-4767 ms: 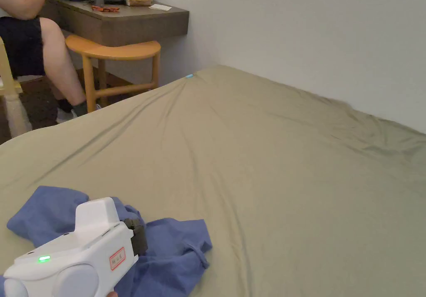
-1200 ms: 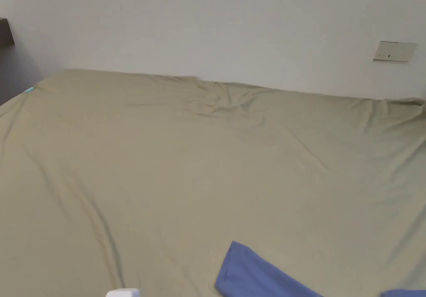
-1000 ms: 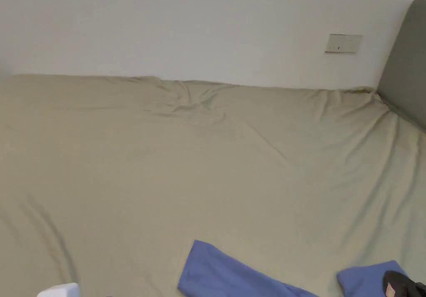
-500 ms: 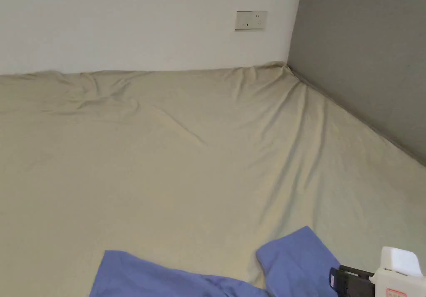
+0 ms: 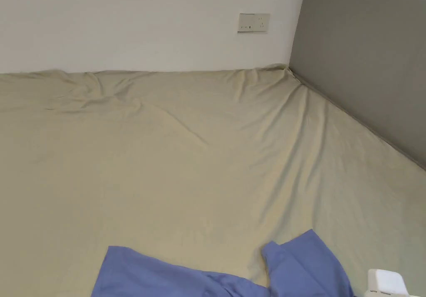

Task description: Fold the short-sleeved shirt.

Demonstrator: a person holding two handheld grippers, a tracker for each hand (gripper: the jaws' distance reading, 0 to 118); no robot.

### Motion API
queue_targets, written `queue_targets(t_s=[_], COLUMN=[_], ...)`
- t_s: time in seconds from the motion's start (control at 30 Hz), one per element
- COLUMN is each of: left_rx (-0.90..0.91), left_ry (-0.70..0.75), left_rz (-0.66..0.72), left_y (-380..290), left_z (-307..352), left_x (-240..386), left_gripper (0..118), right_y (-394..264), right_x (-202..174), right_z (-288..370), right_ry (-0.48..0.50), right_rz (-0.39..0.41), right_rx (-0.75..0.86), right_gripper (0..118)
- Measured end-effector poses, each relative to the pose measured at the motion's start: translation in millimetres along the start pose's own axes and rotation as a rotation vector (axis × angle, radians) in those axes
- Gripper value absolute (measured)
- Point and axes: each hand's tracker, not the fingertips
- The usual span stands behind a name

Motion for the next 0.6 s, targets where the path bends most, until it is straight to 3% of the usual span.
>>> queue_targets(t_s=[0.1,0.2,0.37,0.5,0.6], left_rx=[0.031,0.085,0.220,0.357,0.444], left_ry=[-0.023,-0.087,-0.165,-0.103,-0.099], left_rz=[-0.012,-0.026,-0.046,-0.181,-0.201], left_y=[7,21,54,86,116], left_z=[14,38,86,129,166], left_x=[-1,3,9,20,19], left_gripper=[4,4,4,4,4], right_y=[4,19,43,61,77], right_x=[-13,-26,-62,-83,-95], right_z=[25,68,159,223,264], right_ry=[-0.034,0.011,0.012,0.100,0.189], right_rz=[0.064,0.076,0.200,0.152,0.145], right_rx=[0.116,0.236,0.484,0.652,0.736], right_gripper=[3,3,3,3,3])
